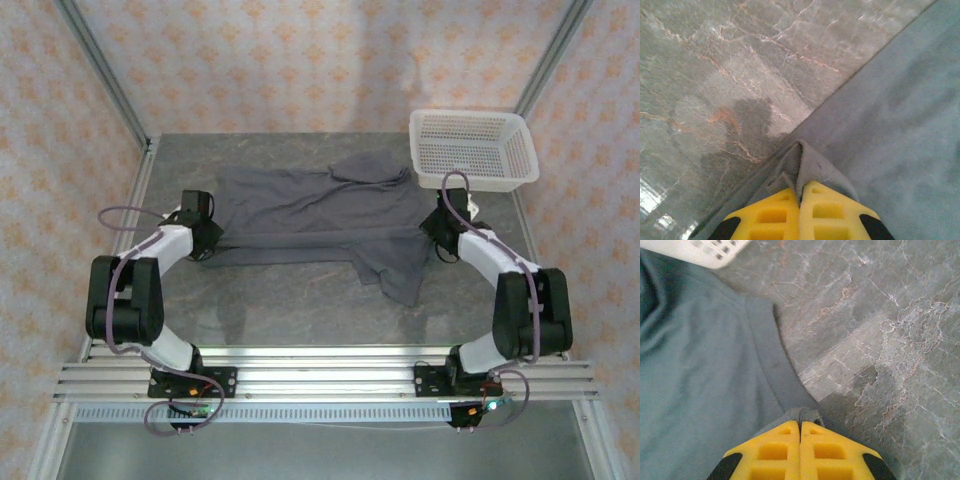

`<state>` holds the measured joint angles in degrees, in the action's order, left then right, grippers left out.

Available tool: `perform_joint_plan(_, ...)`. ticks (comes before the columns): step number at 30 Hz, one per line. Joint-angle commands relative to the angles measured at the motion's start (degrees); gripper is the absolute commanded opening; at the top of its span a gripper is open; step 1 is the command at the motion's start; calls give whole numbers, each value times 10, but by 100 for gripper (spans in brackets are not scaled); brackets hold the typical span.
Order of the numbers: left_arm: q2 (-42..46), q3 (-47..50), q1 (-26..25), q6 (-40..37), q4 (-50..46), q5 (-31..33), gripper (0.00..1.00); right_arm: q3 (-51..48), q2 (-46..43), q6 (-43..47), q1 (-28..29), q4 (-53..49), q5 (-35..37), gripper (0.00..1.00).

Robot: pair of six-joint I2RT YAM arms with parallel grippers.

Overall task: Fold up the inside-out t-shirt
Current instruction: Fold the T-shirt at the center of the table, then smooth out the T-shirt at the center of the table.

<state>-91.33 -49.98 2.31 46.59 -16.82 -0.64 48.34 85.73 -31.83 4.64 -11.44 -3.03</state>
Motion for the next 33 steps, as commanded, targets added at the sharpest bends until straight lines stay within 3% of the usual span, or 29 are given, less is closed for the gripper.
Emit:
perform_joint_plan(1, -29, -22, 6, 7, 17, 21, 0, 20, 45, 2, -9, 25, 7, 0)
perform_joint_plan(4, -48, -19, 7, 11, 30, 12, 1, 33, 87, 1, -12, 38, -21, 0)
perform_joint_plan(5, -50, -16, 6, 9, 35, 7, 6, 39, 92, 0, -12, 36, -32, 3)
perform_joint_plan(9, -11, -3, 6, -3, 38, 18, 29, 33, 33, -19, -12, 18, -13, 33)
perform_joint_plan(11, 31, 3, 6, -19, 28, 27, 34, 23, -20, -21, -12, -6, 5, 40)
perform_joint_plan(14, 117, 14, 6, -46, 9, 8, 36, -8, -110, -19, -12, -39, 1, 41)
perform_joint_plan(17, 214, 39, -10, -82, 10, -64, 36, -71, -190, -22, -11, -53, -61, 40)
perform_joint_plan(24, 359, 94, -141, -181, 1, -209, 38, -165, -242, -24, 54, -176, -153, 39)
perform_joint_plan(28, 399, 119, -221, -193, -4, -197, 42, -189, -224, -41, 89, -188, -174, 39)
perform_joint_plan(33, 409, 127, -248, -194, -29, -144, 43, -198, -192, -46, 108, -180, -179, 40)
